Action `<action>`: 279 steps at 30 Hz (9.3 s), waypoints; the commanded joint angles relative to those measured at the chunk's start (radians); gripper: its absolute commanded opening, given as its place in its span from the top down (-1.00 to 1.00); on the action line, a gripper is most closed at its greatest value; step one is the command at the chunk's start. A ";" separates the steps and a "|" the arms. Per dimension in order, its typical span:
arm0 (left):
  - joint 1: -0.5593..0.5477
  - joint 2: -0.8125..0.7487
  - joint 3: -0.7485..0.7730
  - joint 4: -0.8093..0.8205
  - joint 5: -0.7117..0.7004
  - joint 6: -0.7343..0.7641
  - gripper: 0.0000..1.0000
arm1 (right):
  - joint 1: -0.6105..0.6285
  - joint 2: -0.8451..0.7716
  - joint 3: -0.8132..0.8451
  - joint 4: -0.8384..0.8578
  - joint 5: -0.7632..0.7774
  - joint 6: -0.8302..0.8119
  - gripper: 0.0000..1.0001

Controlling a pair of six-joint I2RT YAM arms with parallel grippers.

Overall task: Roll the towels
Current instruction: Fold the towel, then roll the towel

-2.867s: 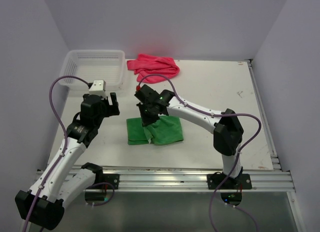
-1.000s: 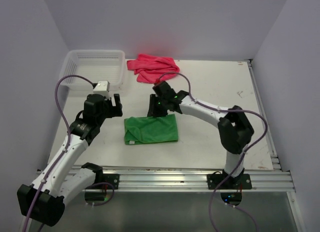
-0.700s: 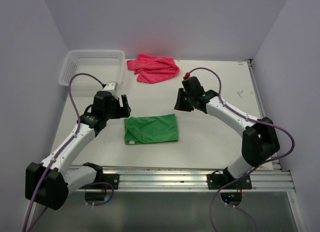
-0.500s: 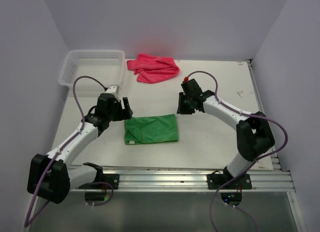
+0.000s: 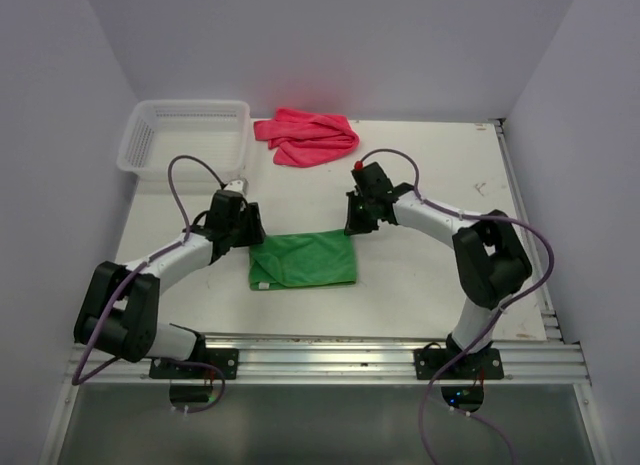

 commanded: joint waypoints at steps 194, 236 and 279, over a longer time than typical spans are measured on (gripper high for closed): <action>-0.548 0.717 0.934 -0.444 -0.246 -0.079 0.10 | 0.036 -0.221 -0.842 0.830 -0.086 0.284 1.00; -0.499 0.572 0.703 0.000 -0.088 -0.170 0.87 | 0.197 -0.577 -0.617 0.077 0.406 0.005 1.00; -0.433 0.459 0.483 0.156 -0.028 -0.191 0.87 | 0.478 -0.371 -0.476 -0.005 0.702 -0.058 1.00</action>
